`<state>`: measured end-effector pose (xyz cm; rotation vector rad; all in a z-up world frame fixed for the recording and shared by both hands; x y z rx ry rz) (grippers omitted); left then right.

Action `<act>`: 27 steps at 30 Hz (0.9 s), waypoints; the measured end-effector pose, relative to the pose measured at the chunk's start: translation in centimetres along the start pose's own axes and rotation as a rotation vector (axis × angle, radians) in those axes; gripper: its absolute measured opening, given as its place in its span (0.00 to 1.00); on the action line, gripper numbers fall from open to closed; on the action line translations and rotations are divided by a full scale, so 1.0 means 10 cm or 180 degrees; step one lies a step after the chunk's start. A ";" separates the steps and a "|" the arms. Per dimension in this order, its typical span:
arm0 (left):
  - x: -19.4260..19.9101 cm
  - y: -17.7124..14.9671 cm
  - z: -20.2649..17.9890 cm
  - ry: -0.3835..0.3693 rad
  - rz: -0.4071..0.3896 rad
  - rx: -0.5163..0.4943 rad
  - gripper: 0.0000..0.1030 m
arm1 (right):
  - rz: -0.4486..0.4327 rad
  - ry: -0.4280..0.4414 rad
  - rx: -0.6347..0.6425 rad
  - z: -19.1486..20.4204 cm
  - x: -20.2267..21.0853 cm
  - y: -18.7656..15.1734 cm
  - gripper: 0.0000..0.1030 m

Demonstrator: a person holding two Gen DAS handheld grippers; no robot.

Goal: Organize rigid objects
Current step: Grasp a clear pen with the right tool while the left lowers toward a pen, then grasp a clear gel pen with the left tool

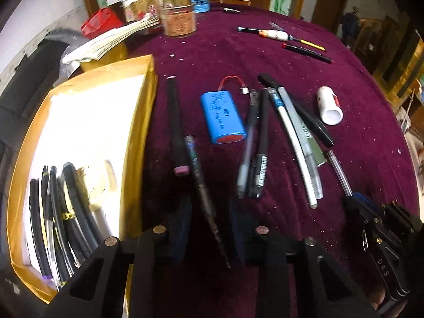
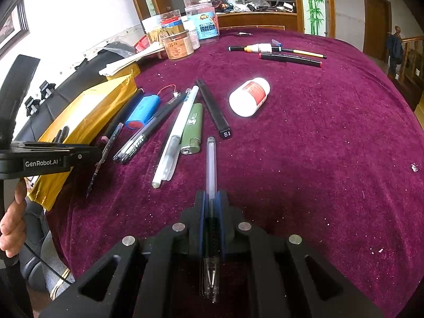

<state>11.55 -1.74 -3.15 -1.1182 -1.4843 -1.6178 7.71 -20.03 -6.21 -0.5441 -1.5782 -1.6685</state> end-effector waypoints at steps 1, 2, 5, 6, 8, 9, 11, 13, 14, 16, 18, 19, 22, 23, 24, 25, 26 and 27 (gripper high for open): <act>-0.04 0.02 -0.01 -0.0003 0.0049 0.0008 0.29 | -0.0003 -0.0001 0.0000 0.00 0.00 0.00 0.08; -0.10 0.03 -0.01 -0.0021 0.0126 0.0038 0.29 | -0.0003 -0.0001 0.0000 0.00 0.00 0.00 0.08; -0.23 0.06 0.08 -0.0025 0.0255 0.0142 0.29 | -0.0022 -0.0009 0.0008 0.01 0.01 0.01 0.08; -0.22 0.06 0.09 -0.0047 0.0260 0.0140 0.29 | -0.0025 -0.0006 0.0013 0.02 0.01 0.01 0.08; -0.22 0.06 0.05 -0.0033 0.0263 0.0083 0.32 | -0.0035 -0.0012 0.0024 0.02 0.02 0.00 0.08; -0.22 0.07 0.03 -0.0015 0.0254 0.0057 0.33 | -0.0035 -0.0011 0.0024 0.02 0.02 0.00 0.08; -0.22 0.08 0.01 -0.0006 0.0245 0.0041 0.32 | -0.0034 -0.0004 0.0015 0.02 0.03 -0.01 0.08; -0.22 0.09 0.00 -0.0088 0.0257 0.0024 0.17 | -0.0047 -0.0004 0.0016 0.02 0.04 -0.01 0.08; -0.20 0.08 0.02 -0.0133 0.0272 0.0036 0.09 | -0.0049 -0.0005 0.0021 0.02 0.04 -0.01 0.08; -0.17 0.05 0.04 -0.0234 0.0288 0.0069 0.09 | -0.0052 -0.0005 0.0025 0.02 0.05 -0.01 0.08; -0.13 -0.02 0.09 -0.0364 0.0264 0.0138 0.08 | -0.0054 0.0000 0.0022 0.01 0.04 -0.01 0.08; -0.12 -0.05 0.13 -0.0436 0.0260 0.0165 0.08 | -0.0053 0.0000 0.0022 0.01 0.04 -0.01 0.08; -0.08 -0.11 0.20 -0.0467 0.0208 0.0288 0.08 | -0.0043 0.0009 0.0032 0.01 0.03 -0.01 0.08; -0.04 -0.13 0.21 -0.0473 0.0171 0.0312 0.08 | -0.0038 0.0014 0.0026 0.01 0.03 -0.01 0.08; 0.03 -0.14 0.22 -0.0525 0.0114 0.0365 0.08 | -0.0044 0.0014 0.0015 0.00 0.03 0.00 0.08; 0.11 -0.16 0.24 -0.0568 0.0048 0.0417 0.08 | -0.0073 0.0010 -0.0002 -0.01 0.05 0.00 0.08; 0.17 -0.16 0.27 -0.0596 -0.0011 0.0464 0.08 | -0.0110 0.0007 -0.0008 -0.02 0.07 0.00 0.08; 0.26 -0.16 0.32 -0.0622 -0.0098 0.0539 0.08 | -0.0139 0.0002 -0.0004 -0.01 0.08 0.00 0.08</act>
Point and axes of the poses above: each gripper's, at about its wrist camera, not at the fingertips, and x roughly against the way its jaws point, z to its left, y to its top, the point moved 3 cm from there along -x, roughly the way its jaws point, and after that the axes turned 3 degrees about x, right-handed, at the moved point
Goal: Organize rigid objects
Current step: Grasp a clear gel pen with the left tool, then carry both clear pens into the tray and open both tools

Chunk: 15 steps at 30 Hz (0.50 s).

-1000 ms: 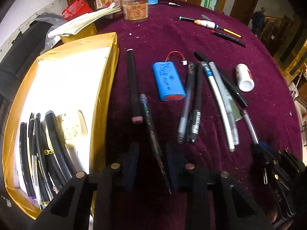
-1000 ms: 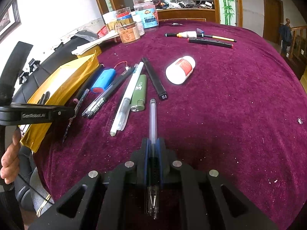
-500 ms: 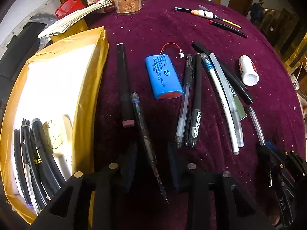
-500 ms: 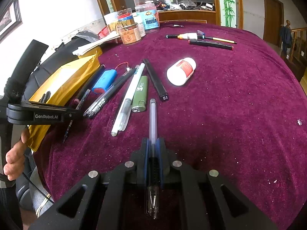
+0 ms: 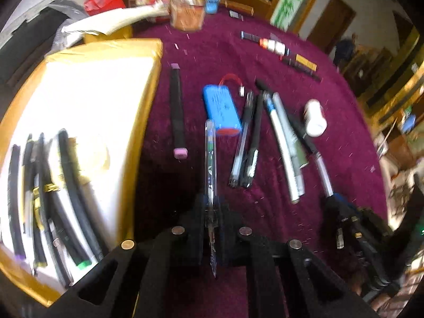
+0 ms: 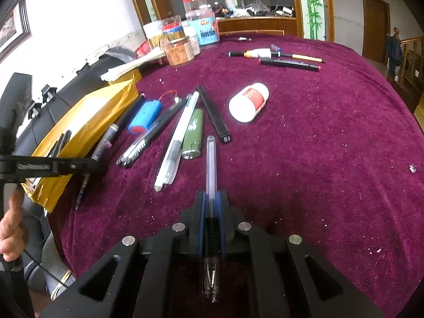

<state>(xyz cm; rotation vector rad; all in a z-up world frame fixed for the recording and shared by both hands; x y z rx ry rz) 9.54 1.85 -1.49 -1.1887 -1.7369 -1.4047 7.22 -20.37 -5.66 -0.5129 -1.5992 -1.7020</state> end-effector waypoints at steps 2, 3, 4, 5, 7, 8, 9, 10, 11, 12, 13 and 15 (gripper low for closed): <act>0.18 0.01 0.07 -0.0040 -0.0104 0.0084 0.08 | -0.0050 -0.0014 0.0037 0.02 0.02 0.00 0.08; 0.25 0.00 0.11 -0.0057 -0.0149 0.0127 0.08 | -0.0081 -0.0019 0.0056 0.03 0.04 0.00 0.08; 0.37 -0.01 0.19 -0.0073 -0.0201 0.0190 0.08 | -0.0108 -0.0020 0.0065 0.03 0.05 0.00 0.08; 0.45 -0.02 0.26 -0.0090 -0.0227 0.0240 0.08 | -0.0147 -0.0021 0.0067 0.03 0.07 0.01 0.08; 0.68 -0.07 0.49 -0.0156 -0.0344 0.0369 0.08 | -0.0171 0.0025 -0.0031 0.03 0.10 0.01 0.08; 0.78 -0.10 0.60 -0.0150 -0.0400 0.0431 0.08 | -0.0176 0.0172 -0.0130 0.06 0.13 0.02 0.08; 0.80 -0.08 0.67 -0.0127 -0.0427 0.0471 0.08 | -0.0199 0.0315 -0.0162 0.14 0.17 0.03 0.08; 0.85 -0.08 0.76 -0.0100 -0.0457 0.0529 0.08 | -0.0243 0.0439 -0.0131 0.28 0.22 0.07 0.08; 0.91 -0.10 0.89 -0.0091 -0.0497 0.0599 0.08 | -0.0284 0.0516 -0.0075 0.40 0.27 0.11 0.08; 0.94 -0.12 0.98 -0.0090 -0.0526 0.0652 0.08 | -0.0326 0.0623 0.0006 0.56 0.32 0.16 0.08; 0.98 -0.14 1.08 -0.0071 -0.0556 0.0705 0.08 | -0.0353 0.0724 0.0083 0.69 0.36 0.20 0.08; 1.00 -0.16 1.28 -0.0004 -0.0602 0.0823 0.08 | -0.0371 0.0948 0.0279 1.08 0.40 0.33 0.08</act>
Point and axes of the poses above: each gripper's, at about its wrist camera, not at the fingertips, and x roughly against the way its jaws point, z to its left, y to its top, the point moved 3 cm from there along -x, roughly the way its jaws point, and after that the axes turned 3 degrees about x, right-handed, at the moved point
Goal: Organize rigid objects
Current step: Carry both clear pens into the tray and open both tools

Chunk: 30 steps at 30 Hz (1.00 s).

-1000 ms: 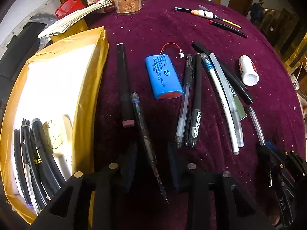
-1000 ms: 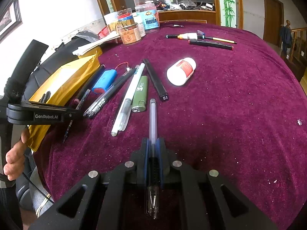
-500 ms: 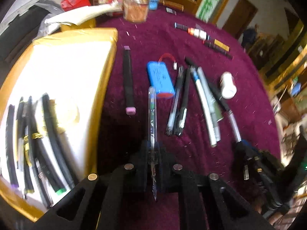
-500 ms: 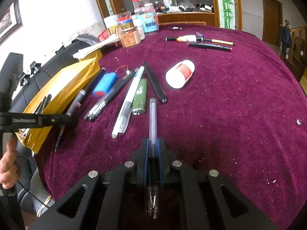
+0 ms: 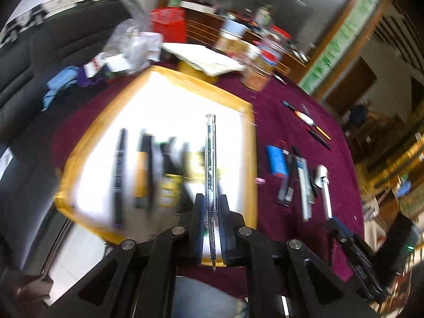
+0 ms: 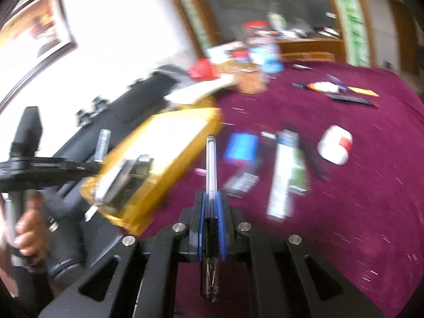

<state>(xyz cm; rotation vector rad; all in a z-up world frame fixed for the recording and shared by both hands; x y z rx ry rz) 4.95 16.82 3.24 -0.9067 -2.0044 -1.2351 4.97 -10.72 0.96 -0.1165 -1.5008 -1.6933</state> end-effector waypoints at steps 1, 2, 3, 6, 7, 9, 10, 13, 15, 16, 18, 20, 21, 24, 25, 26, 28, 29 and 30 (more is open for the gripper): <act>0.00 0.02 0.11 0.0017 -0.0017 0.0063 0.08 | 0.0007 0.0075 0.0040 0.10 -0.04 0.04 0.08; -0.01 0.03 0.18 0.0039 -0.0025 0.0103 0.08 | 0.0033 0.0200 0.0086 0.26 -0.13 0.10 0.08; 0.00 0.01 0.24 0.0058 -0.0032 0.0126 0.08 | 0.0070 0.0287 0.0109 0.37 -0.20 0.14 0.08; -0.07 0.04 0.40 0.0125 -0.0055 0.0177 0.08 | 0.0226 0.0484 0.0194 0.70 -0.49 0.23 0.08; -0.09 0.06 0.45 0.0135 -0.0057 0.0183 0.08 | 0.0266 0.0506 0.0237 0.78 -0.57 0.24 0.08; -0.13 0.11 0.55 0.0189 -0.0046 0.0195 0.08 | 0.0364 0.0536 0.0331 0.95 -0.78 0.25 0.08; -0.15 0.12 0.60 0.0245 -0.0039 0.0209 0.08 | 0.0412 0.0546 0.0349 1.01 -0.86 0.25 0.08; -0.17 0.15 0.77 0.0319 -0.0045 0.0268 0.08 | 0.0564 0.0512 0.0433 1.14 -1.16 0.23 0.08; -0.20 0.16 0.85 0.0281 0.0000 0.0315 0.08 | 0.0639 0.0469 0.0472 1.20 -1.32 0.21 0.08; -0.23 0.16 0.87 0.0283 0.0017 0.0309 0.08 | 0.0655 0.0457 0.0485 1.24 -1.36 0.21 0.09; -0.29 0.16 0.89 0.0353 0.0049 0.0295 0.08 | 0.0682 0.0396 0.0526 1.29 -1.44 0.20 0.08; -0.34 0.15 0.93 0.0408 0.0073 0.0301 0.08 | 0.0691 0.0322 0.0559 1.31 -1.48 0.19 0.08; -0.35 0.15 0.93 0.0393 0.0086 0.0309 0.08 | 0.0702 0.0296 0.0577 1.33 -1.51 0.19 0.08; -0.37 0.14 0.92 0.0380 0.0094 0.0307 0.08 | 0.0753 0.0235 0.0600 1.33 -1.56 0.15 0.08; -0.38 0.14 0.92 0.0380 0.0098 0.0311 0.08 | 0.0765 0.0220 0.0604 1.33 -1.57 0.15 0.09; -0.39 0.13 0.92 0.0368 0.0111 0.0314 0.09 | 0.0774 0.0197 0.0609 1.32 -1.58 0.14 0.09; -0.42 0.12 0.92 0.0370 0.0126 0.0323 0.09 | 0.0796 0.0171 0.0607 1.32 -1.59 0.13 0.09; -0.43 0.11 0.92 0.0379 0.0125 0.0332 0.09 | 0.0808 0.0173 0.0599 1.31 -1.60 0.13 0.09; -0.44 0.10 0.91 0.0380 0.0136 0.0329 0.09 | 0.0813 0.0174 0.0599 1.31 -1.59 0.12 0.09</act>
Point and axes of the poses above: each gripper's, at about its wrist camera, not at the fingertips, and x roughly against the way its jaws point, z to its left, y to its top, the point moved 3 cm from there along -x, roughly the way its jaws point, and after that the axes turned 3 degrees about x, right-handed, at the moved point
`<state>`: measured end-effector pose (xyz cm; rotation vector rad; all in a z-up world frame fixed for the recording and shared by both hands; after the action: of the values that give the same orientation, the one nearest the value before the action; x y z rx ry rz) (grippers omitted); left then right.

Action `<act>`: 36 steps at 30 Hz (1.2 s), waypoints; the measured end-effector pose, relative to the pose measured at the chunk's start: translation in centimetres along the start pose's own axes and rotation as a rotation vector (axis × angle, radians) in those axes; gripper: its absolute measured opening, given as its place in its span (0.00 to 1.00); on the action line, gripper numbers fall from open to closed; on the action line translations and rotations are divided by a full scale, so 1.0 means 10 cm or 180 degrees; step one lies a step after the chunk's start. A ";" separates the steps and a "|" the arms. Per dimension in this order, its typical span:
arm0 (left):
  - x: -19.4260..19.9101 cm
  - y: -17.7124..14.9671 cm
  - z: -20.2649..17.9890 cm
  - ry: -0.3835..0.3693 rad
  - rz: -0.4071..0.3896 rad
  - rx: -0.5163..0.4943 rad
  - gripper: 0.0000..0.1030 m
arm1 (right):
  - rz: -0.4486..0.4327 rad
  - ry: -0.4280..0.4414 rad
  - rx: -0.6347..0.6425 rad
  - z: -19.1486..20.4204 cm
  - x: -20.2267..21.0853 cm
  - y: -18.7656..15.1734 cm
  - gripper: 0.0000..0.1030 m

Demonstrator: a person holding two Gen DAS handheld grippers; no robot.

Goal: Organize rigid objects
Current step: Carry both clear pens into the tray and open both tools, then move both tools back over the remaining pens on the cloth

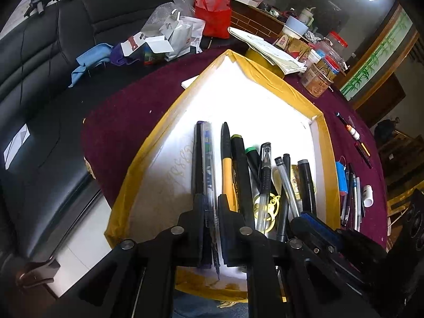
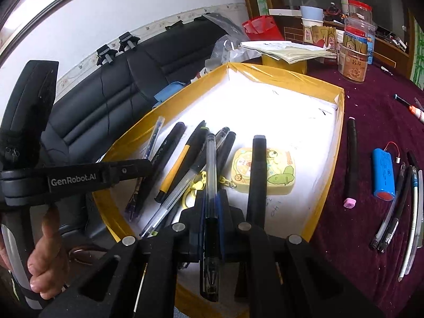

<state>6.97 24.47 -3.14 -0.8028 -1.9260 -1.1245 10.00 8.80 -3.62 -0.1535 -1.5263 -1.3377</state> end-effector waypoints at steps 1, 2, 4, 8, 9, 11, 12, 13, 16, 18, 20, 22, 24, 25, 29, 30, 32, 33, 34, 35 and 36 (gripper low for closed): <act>0.01 -0.01 -0.01 -0.0003 -0.0012 -0.0001 0.11 | 0.0008 -0.0003 0.0004 0.00 0.00 0.00 0.09; 0.02 -0.02 -0.02 -0.0012 -0.0016 0.0000 0.18 | 0.0013 -0.0006 0.0002 0.00 0.00 0.00 0.11; 0.07 -0.03 -0.05 -0.0057 -0.0066 -0.0005 0.38 | -0.0014 0.0036 -0.0009 0.00 0.04 0.00 0.18; 0.27 -0.09 -0.17 -0.0143 -0.0270 -0.0043 0.61 | -0.0241 0.0146 0.0048 0.03 0.33 -0.02 0.43; 0.31 -0.11 -0.23 -0.0188 -0.0295 -0.0057 0.61 | -0.0291 0.0159 0.0052 0.02 0.41 -0.03 0.43; 0.37 -0.15 -0.33 -0.0251 -0.0327 -0.0077 0.61 | -0.0377 0.0213 0.0029 -0.05 0.58 -0.07 0.45; 0.40 -0.18 -0.40 -0.0280 -0.0341 -0.0110 0.61 | -0.0414 0.0239 0.0002 -0.09 0.65 -0.10 0.47; 0.42 -0.21 -0.47 -0.0301 -0.0353 -0.0149 0.61 | -0.0442 0.0249 -0.0026 -0.14 0.71 -0.12 0.50; 0.47 -0.31 -0.70 -0.0355 -0.0378 -0.0246 0.61 | -0.0514 0.0233 -0.0162 -0.37 0.93 -0.26 0.52; 0.47 -0.38 -0.85 -0.0394 -0.0353 -0.0324 0.60 | -0.0525 0.0187 -0.0259 -0.53 1.02 -0.34 0.53; 0.45 -0.47 -1.01 -0.0464 -0.0301 -0.0393 0.60 | -0.0528 0.0102 -0.0401 -0.75 1.10 -0.46 0.53; 0.41 -0.54 -1.17 -0.0503 -0.0258 -0.0478 0.60 | -0.0530 0.0043 -0.0550 -0.95 1.18 -0.59 0.53; 0.33 -0.63 -1.35 -0.0520 -0.0191 -0.0587 0.60 | -0.0534 -0.0049 -0.0698 -1.18 1.27 -0.73 0.53; 0.29 -0.67 -1.44 -0.0540 -0.0144 -0.0639 0.60 | -0.0535 -0.0107 -0.0751 -1.27 1.31 -0.78 0.53; 0.13 -0.77 -1.76 -0.0528 -0.0025 -0.0859 0.60 | -0.0536 -0.0309 -0.1016 -1.71 1.47 -0.97 0.53; 0.11 -0.79 -1.80 -0.0524 -0.0011 -0.0883 0.60 | -0.0531 -0.0350 -0.1073 -1.79 1.49 -0.99 0.53; 0.06 -0.81 -1.89 -0.0521 0.0034 -0.0946 0.60 | -0.0505 -0.0448 -0.1199 -2.02 1.52 -1.00 0.52; 0.04 -0.82 -1.92 -0.0514 0.0053 -0.0978 0.60 | -0.0510 -0.0497 -0.1240 -2.11 1.53 -0.99 0.52; 0.02 -0.83 -1.94 -0.0506 0.0060 -0.0990 0.60 | -0.0510 -0.0532 -0.1271 -2.19 1.53 -0.98 0.51; 0.00 -0.84 -1.97 -0.0495 0.0078 -0.1008 0.60 | -0.0485 -0.0559 -0.1312 -2.31 1.52 -0.95 0.49; -0.01 -0.85 -1.97 -0.0491 0.0089 -0.1017 0.60 | -0.0462 -0.0560 -0.1337 -2.38 1.49 -0.92 0.46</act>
<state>5.93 3.26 -0.28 -1.1132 -1.8760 -1.4103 11.53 -20.72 -2.75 -0.4413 -1.4008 -1.7904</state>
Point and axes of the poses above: each gripper's, at about its wrist camera, not at the fingertips, and x roughly against the way its jaws point, z to its left, y to its top, the point moved 3 cm from there along -x, roughly the way its jaws point, and after that the axes turned 3 degrees about x, right-handed, at the moved point
